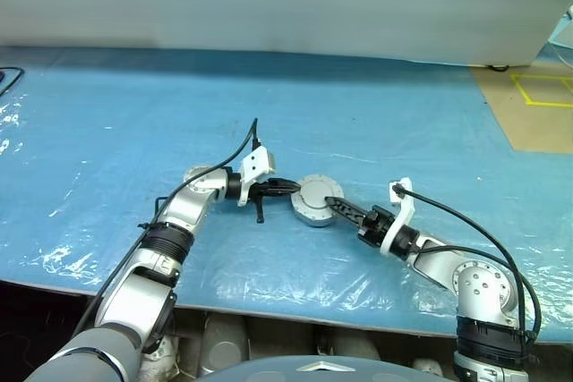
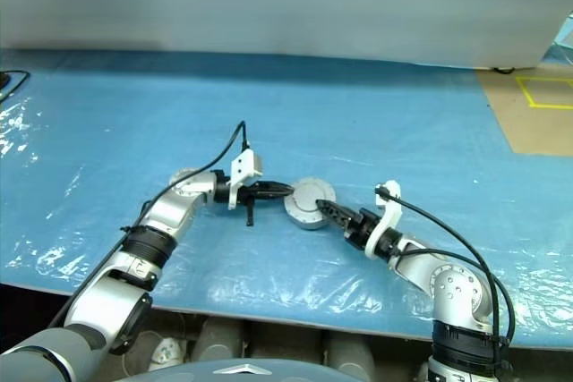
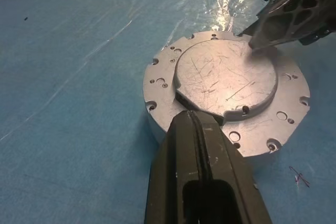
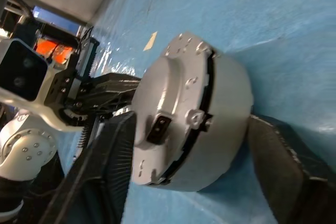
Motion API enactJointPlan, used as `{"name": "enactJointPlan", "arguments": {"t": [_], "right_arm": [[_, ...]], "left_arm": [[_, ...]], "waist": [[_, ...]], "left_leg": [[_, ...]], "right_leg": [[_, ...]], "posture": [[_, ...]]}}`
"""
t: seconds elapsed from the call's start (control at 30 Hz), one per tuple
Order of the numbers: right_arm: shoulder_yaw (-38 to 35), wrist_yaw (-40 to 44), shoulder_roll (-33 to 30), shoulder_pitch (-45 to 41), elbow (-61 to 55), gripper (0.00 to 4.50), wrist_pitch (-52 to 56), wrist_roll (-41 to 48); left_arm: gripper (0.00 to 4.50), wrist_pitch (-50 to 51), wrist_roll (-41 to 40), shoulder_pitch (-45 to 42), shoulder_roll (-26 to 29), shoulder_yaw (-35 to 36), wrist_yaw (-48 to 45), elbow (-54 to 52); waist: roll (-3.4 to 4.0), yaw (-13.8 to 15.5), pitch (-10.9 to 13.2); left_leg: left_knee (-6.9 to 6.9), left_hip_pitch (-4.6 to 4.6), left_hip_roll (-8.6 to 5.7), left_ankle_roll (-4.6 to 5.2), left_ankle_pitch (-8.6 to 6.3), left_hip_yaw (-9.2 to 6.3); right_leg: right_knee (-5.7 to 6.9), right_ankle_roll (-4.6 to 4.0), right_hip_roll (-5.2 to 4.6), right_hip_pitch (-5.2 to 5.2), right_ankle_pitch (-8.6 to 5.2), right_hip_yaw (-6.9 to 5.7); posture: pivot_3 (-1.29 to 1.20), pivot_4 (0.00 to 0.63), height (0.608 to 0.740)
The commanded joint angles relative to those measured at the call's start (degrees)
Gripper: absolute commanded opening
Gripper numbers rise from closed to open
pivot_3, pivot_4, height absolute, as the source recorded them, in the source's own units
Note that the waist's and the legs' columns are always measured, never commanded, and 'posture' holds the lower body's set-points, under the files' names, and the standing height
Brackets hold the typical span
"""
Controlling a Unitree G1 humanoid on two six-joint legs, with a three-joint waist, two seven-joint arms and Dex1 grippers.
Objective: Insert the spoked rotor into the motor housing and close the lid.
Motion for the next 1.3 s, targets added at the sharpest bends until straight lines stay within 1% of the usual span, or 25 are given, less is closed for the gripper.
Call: {"name": "enactJointPlan", "arguments": {"t": [0.03, 0.13, 0.17, 0.37, 0.57, 0.73, 0.83, 0.93, 1.03, 1.1, 1.2, 1.3], "right_arm": [[-1.49, 0.57, 0.21, -0.25, -0.94, 2.09, -0.44, 3.84], [-1.52, 0.56, 0.3, -0.25, -1.09, 1.26, -0.35, 5.41], [-1.29, 0.32, 0.3, -0.18, -1.24, 1.16, -0.23, 5.61], [0.75, -0.68, -0.81, 1.14, -1.4, 1.16, 0.98, 5.23], [0.88, -0.33, -1.8, 2.23, -1.0, 1.16, 3.99, 9.47], [1.38, -0.39, -3.72, 2.86, -0.54, 1.11, 5.61, 11.07], [1.48, -0.92, -4.63, 2.5, 1.0, 1.09, 5.17, 9.91], [1.08, -1.13, -4.34, 2.33, 1.67, 1.09, 4.04, 10.07], [-1.26, -1.82, -2.35, 1.47, 2.08, 1.09, 3.27, 14.74], [-3.0, -3.0, -0.87, 0.56, 2.62, 1.09, 2.34, 17.69], [-6.61, -6.83, 2.3, -1.44, 4.23, 1.09, -0.57, 24.09], [-9.31, -11.07, 4.83, -3.37, 5.52, 1.09, -4.03, 30.22]], "left_arm": [[0.0, 0.17, 2.39, 0.65, -0.07, -2.25, 0.07, 2.01], [0.0, -0.11, 2.45, 0.67, -0.23, -2.28, 0.05, 2.26], [0.0, -0.23, 2.47, 0.69, -0.31, -2.3, 0.06, 2.35], [0.0, -0.93, 2.29, 0.27, -0.76, -1.66, 0.84, 3.1], [0.0, 0.31, -2.15, -2.9, -4.25, 4.56, 5.8, 5.54], [0.0, -1.66, -0.89, -3.77, -4.48, 4.69, 7.04, 7.85], [0.0, -1.87, -0.89, -3.67, -4.66, 4.88, 7.08, 8.03], [0.0, -0.79, -1.99, -3.57, -5.22, 6.18, 8.46, 7.95], [0.0, 3.48, -5.23, -5.04, -6.31, 10.11, 11.7, 9.17], [0.0, 7.02, -7.6, -5.99, -6.75, 12.74, 13.11, 9.33], [0.0, 12.79, -11.35, -6.61, -7.06, 16.14, 13.99, 8.38], [0.0, 16.18, -14.0, -6.97, -7.34, 18.88, 15.54, 7.88]], "waist": [[0.01, -0.02, -0.01], [0.04, 0.09, -0.02], [0.04, 0.09, -0.02], [0.04, 0.11, -0.03], [0.03, -0.07, -0.02], [0.03, -0.72, -0.01], [0.03, -0.68, -0.01], [0.03, -0.55, -0.01], [0.03, -0.51, -0.01], [0.04, -0.51, 0.01], [0.07, -0.47, 0.04], [0.12, -0.31, 0.08]], "left_leg": [[-0.01, -0.01, -0.01, 0.0, 0.0, 0.0], [-0.02, -0.02, -0.01, 0.0, 0.0, 0.0], [-0.03, -0.01, -0.02, 0.0, 0.0, 0.0], [-0.02, -0.02, -0.04, 0.0, 0.0, 0.02], [-0.02, -0.11, -0.05, 0.0, 0.0, 0.02], [-0.1, -0.28, 0.02, -0.02, 0.0, 0.02], [-0.16, -0.31, 0.03, -0.04, 0.01, 0.01], [-0.16, -0.29, 0.01, -0.05, 0.0, 0.0], [-0.16, -0.28, 0.02, -0.04, 0.0, 0.01], [-0.11, -0.29, 0.02, -0.04, 0.0, 0.01], [-0.04, -0.29, 0.01, -0.04, 0.0, 0.01], [-0.04, -0.43, -0.03, -0.04, 0.01, 0.01]], "right_leg": [[0.0, 0.0, 0.01, -0.02, 0.0, -0.01], [0.0, 0.01, 0.01, -0.01, 0.0, -0.04], [0.0, 0.01, -0.03, -0.01, 0.0, -0.03], [0.0, 0.04, -0.14, 0.01, -0.01, -0.04], [-0.02, 0.08, -0.1, -0.02, -0.04, -0.05], [-0.03, 0.02, 0.16, -0.16, -0.07, -0.05], [0.0, 0.16, 0.22, -0.29, 0.02, -0.07], [0.0, 0.18, 0.21, -0.3, 0.04, -0.07], [0.02, 0.16, 0.21, -0.3, 0.03, -0.07], [0.02, -0.05, 0.2, -0.3, -0.09, -0.06], [0.04, -0.07, 0.18, -0.35, -0.09, -0.05], [0.03, -0.07, 0.13, -0.47, -0.09, -0.05]], "posture": [[0.0, 0.15, 0.74], [0.0, 0.15, 0.74], [0.0, 0.15, 0.74], [0.0, 0.15, 0.74], [0.0, 0.15, 0.74], [0.0, 0.15, 0.74], [0.0, 0.15, 0.74], [0.0, 0.15, 0.74], [0.0, 0.15, 0.74], [0.0, 0.15, 0.74], [0.0, 0.15, 0.74], [0.0, 0.15, 0.74]]}}
